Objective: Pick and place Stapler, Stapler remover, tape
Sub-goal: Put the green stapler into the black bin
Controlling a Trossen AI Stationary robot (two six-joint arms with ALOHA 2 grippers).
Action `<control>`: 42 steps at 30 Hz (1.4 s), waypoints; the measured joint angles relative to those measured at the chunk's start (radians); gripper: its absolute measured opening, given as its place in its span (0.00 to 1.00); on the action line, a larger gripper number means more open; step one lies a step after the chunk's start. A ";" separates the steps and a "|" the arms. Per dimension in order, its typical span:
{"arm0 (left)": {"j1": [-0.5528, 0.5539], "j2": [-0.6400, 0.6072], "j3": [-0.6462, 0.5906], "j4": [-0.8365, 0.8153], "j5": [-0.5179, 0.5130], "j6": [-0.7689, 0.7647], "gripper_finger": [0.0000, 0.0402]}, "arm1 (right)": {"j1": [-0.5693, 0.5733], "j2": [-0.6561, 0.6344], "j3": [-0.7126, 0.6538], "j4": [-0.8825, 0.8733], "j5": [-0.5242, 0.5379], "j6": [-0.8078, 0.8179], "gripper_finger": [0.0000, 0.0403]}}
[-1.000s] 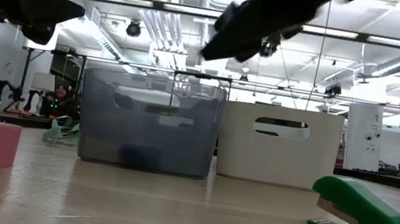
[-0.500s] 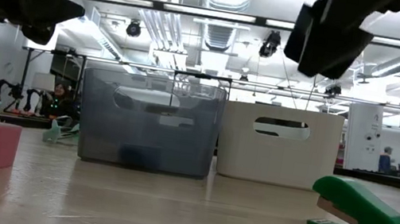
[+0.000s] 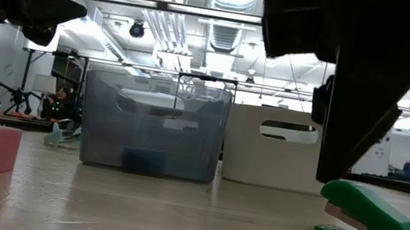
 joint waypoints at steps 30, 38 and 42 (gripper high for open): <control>0.000 0.002 0.000 0.000 0.000 0.000 0.06 | 0.022 0.095 0.081 -0.058 0.002 -0.107 0.20; 0.000 0.002 0.000 0.000 0.000 0.000 0.06 | 0.022 0.091 0.110 -0.060 0.002 -0.174 0.20; 0.000 0.002 0.000 0.000 0.000 0.000 0.06 | 0.016 0.076 0.145 -0.061 0.003 -0.226 0.20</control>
